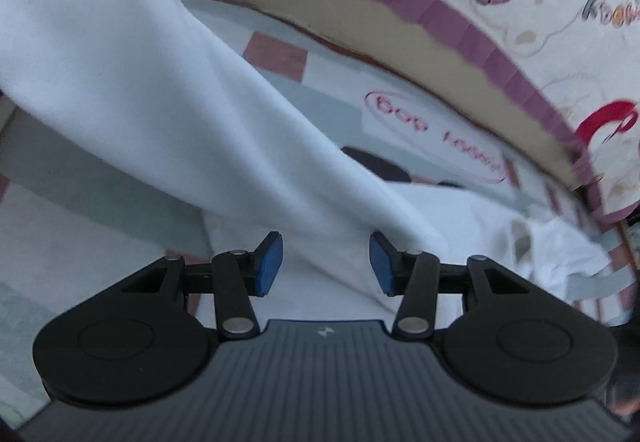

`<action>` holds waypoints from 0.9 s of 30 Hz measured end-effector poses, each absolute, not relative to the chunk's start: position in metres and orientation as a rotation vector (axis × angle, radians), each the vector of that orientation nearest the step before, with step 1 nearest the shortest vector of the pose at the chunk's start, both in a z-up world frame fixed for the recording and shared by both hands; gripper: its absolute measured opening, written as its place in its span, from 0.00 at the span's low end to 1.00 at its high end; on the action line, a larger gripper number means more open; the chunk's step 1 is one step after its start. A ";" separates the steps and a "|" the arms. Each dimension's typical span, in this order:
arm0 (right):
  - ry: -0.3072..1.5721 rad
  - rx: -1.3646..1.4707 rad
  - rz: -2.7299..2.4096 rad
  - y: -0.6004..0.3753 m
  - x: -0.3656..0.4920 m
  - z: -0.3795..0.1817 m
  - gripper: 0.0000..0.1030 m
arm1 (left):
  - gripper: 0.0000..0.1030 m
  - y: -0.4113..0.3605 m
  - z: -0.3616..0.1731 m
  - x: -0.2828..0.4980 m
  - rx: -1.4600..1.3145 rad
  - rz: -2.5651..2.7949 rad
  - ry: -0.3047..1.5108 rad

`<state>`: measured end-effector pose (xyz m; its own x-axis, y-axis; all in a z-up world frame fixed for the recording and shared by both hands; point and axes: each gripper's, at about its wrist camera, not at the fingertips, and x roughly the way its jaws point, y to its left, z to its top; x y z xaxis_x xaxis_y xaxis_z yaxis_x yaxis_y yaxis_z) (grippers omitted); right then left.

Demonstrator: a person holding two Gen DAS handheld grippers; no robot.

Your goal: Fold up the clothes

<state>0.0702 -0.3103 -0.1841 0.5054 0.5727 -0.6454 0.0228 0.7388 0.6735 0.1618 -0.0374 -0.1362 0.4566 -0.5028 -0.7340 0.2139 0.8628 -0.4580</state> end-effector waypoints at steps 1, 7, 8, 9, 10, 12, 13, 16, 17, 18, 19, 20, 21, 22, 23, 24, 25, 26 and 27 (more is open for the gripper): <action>0.992 0.762 0.324 -0.318 0.075 -0.191 0.56 | 0.45 -0.037 -0.136 0.162 -0.315 -0.448 0.995; 1.030 1.063 0.155 -0.342 0.130 -0.205 0.12 | 0.45 -0.026 -0.137 0.164 -0.247 -0.377 0.895; 1.043 1.104 0.134 -0.346 0.142 -0.205 0.10 | 0.45 -0.021 -0.137 0.165 -0.256 -0.370 0.878; 1.034 1.098 0.129 -0.348 0.155 -0.198 0.09 | 0.45 -0.015 -0.137 0.166 -0.266 -0.364 0.858; 1.019 1.033 0.145 -0.350 0.168 -0.184 0.09 | 0.45 -0.010 -0.138 0.168 -0.274 -0.358 0.841; 0.990 0.869 0.184 -0.354 0.196 -0.152 0.09 | 0.45 0.001 -0.140 0.170 -0.289 -0.348 0.808; 0.978 0.784 0.204 -0.356 0.211 -0.136 0.08 | 0.45 0.005 -0.141 0.173 -0.298 -0.345 0.801; 0.938 0.597 0.244 -0.357 0.249 -0.098 0.07 | 0.46 0.017 -0.148 0.181 -0.359 -0.356 0.799; 0.922 0.545 0.258 -0.355 0.259 -0.090 0.07 | 0.47 0.019 -0.150 0.183 -0.370 -0.362 0.802; 0.908 0.496 0.274 -0.353 0.267 -0.084 0.07 | 0.47 0.019 -0.152 0.184 -0.376 -0.368 0.805; 0.896 0.452 0.286 -0.353 0.275 -0.079 0.07 | 0.47 0.019 -0.155 0.186 -0.382 -0.374 0.808; 0.888 0.422 0.292 -0.353 0.281 -0.077 0.07 | 0.47 0.019 -0.157 0.188 -0.389 -0.379 0.811; 0.881 0.405 0.290 -0.352 0.286 -0.078 0.07 | 0.47 0.019 -0.159 0.189 -0.390 -0.377 0.814; 0.876 0.390 0.286 -0.352 0.291 -0.079 0.07 | 0.47 0.019 -0.160 0.190 -0.390 -0.375 0.814; 0.870 0.376 0.281 -0.352 0.297 -0.081 0.07 | 0.47 0.019 -0.161 0.191 -0.391 -0.375 0.813; 0.865 0.359 0.278 -0.352 0.302 -0.084 0.06 | 0.47 0.019 -0.163 0.191 -0.392 -0.374 0.813; 0.865 0.338 0.275 -0.349 0.309 -0.087 0.06 | 0.47 0.019 -0.164 0.192 -0.393 -0.372 0.809; 0.865 0.319 0.273 -0.347 0.316 -0.091 0.06 | 0.47 0.020 -0.164 0.193 -0.392 -0.372 0.801; 0.866 0.301 0.271 -0.345 0.323 -0.095 0.06 | 0.48 0.021 -0.165 0.194 -0.391 -0.370 0.794</action>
